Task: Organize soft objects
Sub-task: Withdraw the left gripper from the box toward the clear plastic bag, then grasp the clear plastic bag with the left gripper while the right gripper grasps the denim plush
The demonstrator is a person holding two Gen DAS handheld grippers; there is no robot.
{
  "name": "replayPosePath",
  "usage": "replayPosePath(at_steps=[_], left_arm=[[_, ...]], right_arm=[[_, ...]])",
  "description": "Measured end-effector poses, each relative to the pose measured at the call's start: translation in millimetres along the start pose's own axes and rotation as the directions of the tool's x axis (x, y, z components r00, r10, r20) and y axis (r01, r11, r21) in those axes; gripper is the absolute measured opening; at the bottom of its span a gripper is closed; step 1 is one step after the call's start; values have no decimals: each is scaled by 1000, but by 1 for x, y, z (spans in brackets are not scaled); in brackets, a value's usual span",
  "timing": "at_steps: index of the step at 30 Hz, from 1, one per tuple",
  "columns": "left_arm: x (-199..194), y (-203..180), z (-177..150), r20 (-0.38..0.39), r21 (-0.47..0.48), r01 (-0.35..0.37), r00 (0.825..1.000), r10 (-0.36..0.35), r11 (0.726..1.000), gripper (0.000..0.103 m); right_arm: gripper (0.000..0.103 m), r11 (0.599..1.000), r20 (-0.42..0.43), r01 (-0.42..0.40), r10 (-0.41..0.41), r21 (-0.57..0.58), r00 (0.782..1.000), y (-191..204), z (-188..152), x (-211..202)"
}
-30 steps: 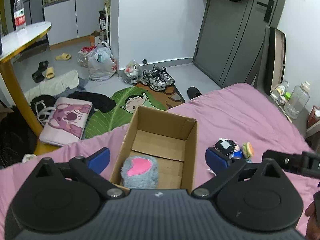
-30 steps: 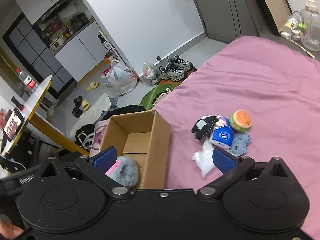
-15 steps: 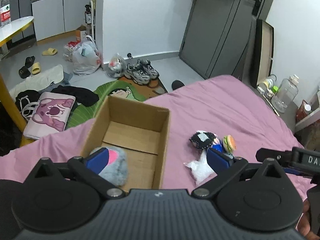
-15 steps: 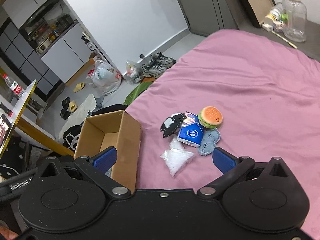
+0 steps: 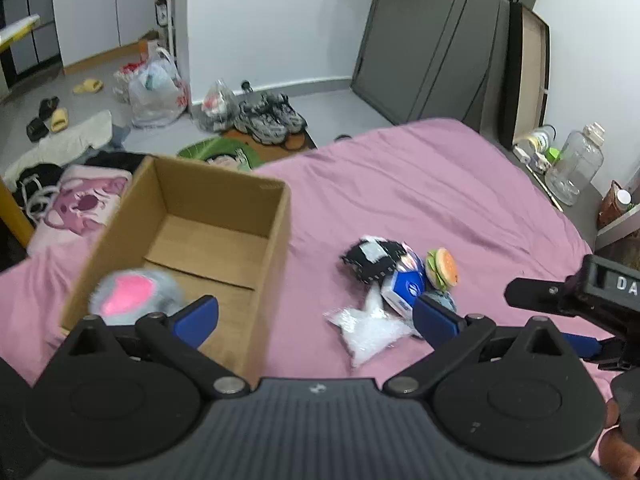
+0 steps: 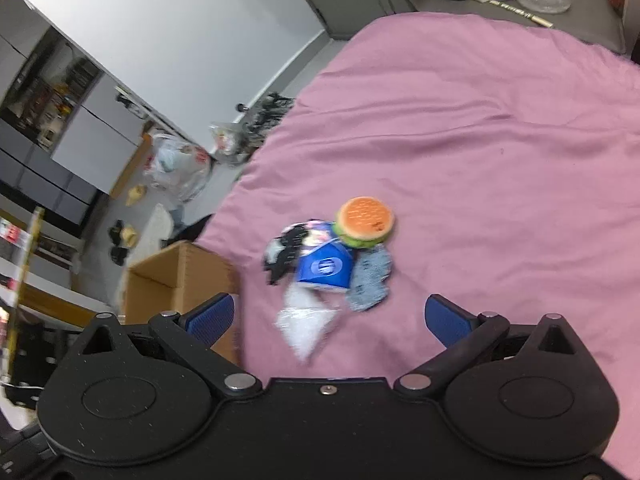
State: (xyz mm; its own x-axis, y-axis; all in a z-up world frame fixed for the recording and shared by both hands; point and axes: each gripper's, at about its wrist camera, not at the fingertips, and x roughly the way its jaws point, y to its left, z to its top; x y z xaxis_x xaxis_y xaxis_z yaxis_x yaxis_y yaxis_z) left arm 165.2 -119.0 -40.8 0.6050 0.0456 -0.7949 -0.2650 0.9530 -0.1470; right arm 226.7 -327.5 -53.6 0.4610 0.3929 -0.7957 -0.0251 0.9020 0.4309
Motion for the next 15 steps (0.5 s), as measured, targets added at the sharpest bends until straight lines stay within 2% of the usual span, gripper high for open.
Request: replayPosePath(at_steps=[4, 8, 15], left_arm=[[19, -13, -5, -25, 12, -9, 1000, 9, 1000, 100], [35, -18, -8, -35, -20, 5, 999, -6, 1000, 100], [67, -30, -16, -81, -33, -10, 997, 8, 999, 99]], right_arm=[[103, 998, -16, -39, 40, 39, 999, -9, 5, 6], [103, 999, -21, -26, 27, 38, 999, -11, 7, 12], [103, 999, -50, -16, 18, 52, 999, -20, 10, 25]])
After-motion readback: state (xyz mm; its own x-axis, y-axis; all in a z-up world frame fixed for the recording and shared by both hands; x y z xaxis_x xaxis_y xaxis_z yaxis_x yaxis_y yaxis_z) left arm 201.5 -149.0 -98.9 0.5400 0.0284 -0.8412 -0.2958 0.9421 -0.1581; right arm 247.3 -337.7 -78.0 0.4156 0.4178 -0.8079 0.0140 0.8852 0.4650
